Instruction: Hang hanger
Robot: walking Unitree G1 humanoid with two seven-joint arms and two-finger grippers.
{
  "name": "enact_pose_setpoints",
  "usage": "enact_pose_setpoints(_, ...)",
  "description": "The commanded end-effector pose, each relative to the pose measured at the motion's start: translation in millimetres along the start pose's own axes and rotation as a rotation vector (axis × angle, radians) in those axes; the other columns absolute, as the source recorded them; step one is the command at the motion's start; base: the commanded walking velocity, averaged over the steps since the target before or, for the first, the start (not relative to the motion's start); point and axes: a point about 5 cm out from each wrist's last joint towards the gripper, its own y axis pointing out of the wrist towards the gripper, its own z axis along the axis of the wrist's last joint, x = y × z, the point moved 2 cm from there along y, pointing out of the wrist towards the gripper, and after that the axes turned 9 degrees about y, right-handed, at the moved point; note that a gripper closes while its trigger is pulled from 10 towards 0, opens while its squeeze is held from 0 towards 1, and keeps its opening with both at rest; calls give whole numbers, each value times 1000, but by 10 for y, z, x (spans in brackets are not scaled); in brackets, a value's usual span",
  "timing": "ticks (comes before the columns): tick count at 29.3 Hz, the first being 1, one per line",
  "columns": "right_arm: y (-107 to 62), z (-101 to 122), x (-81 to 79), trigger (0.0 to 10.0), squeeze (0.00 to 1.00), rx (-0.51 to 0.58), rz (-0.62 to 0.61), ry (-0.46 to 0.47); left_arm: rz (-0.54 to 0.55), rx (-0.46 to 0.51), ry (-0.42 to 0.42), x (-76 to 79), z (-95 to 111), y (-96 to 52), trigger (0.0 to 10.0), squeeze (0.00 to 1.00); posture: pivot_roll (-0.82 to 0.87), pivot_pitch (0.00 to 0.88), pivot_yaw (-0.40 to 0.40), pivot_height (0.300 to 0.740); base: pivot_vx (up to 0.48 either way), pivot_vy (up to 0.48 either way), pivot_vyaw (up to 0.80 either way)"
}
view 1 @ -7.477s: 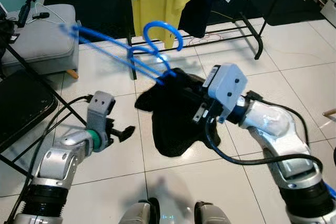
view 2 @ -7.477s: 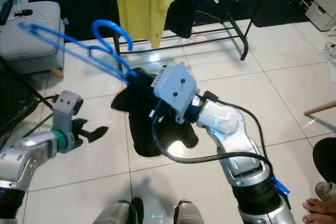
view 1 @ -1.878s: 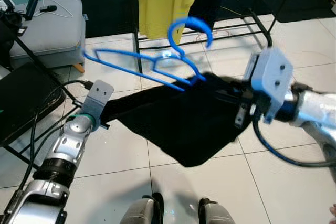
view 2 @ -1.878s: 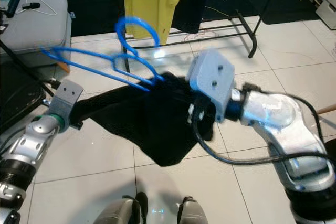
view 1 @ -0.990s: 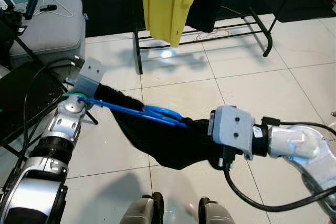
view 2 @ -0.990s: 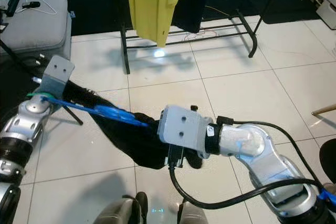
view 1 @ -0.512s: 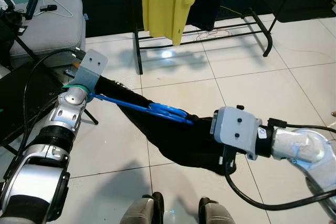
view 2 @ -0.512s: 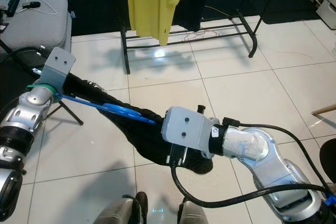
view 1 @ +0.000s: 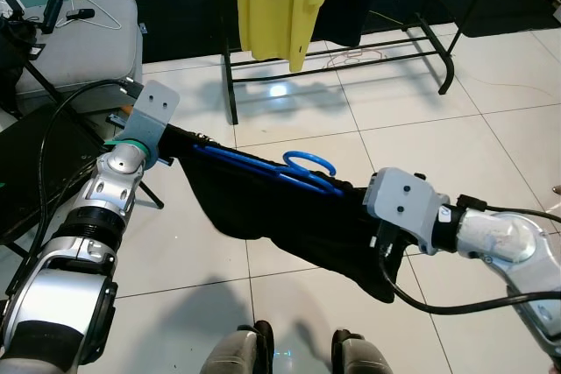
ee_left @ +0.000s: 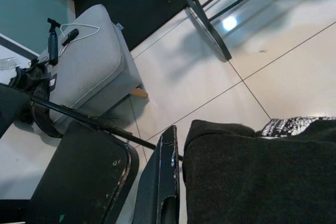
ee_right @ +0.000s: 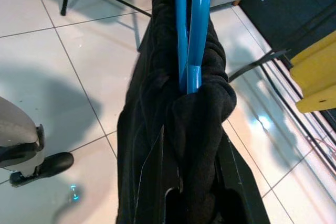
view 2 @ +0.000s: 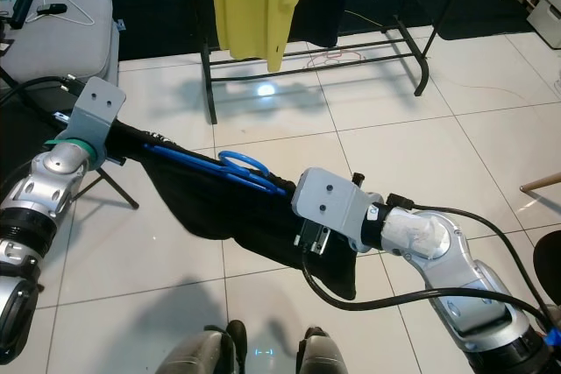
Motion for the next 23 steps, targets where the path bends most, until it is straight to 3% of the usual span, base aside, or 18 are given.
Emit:
enact_pose_setpoints(1,-10,-64,3,10000,0,-28,9,4,51,-34,2,-154,-91,-5,10000,0,-113,130,147,740,0,0,0)
enact_pose_setpoints(4,-19,-153,101,10000,0,-75,-49,-6,53,-33,-1,-159,-94,-6,10000,0,-114,130,145,740,0,0,0)
enact_pose_setpoints(7,-22,-270,257,10000,0,-101,-135,45,54,-27,-7,-167,-88,-7,10000,0,-114,128,142,740,0,0,0)
enact_pose_setpoints(17,64,-324,422,10000,0,-67,-223,133,41,23,-26,-217,-18,-17,10000,0,-113,121,140,740,0,0,0)
enact_pose_setpoints(20,111,-370,527,10000,0,-75,-261,136,-47,94,-12,-193,40,-59,10000,0,-111,117,137,740,0,0,0)
enact_pose_setpoints(23,192,-398,649,10000,0,-87,-277,111,-258,231,19,-74,165,-221,10000,0,-98,112,128,740,0,0,0)
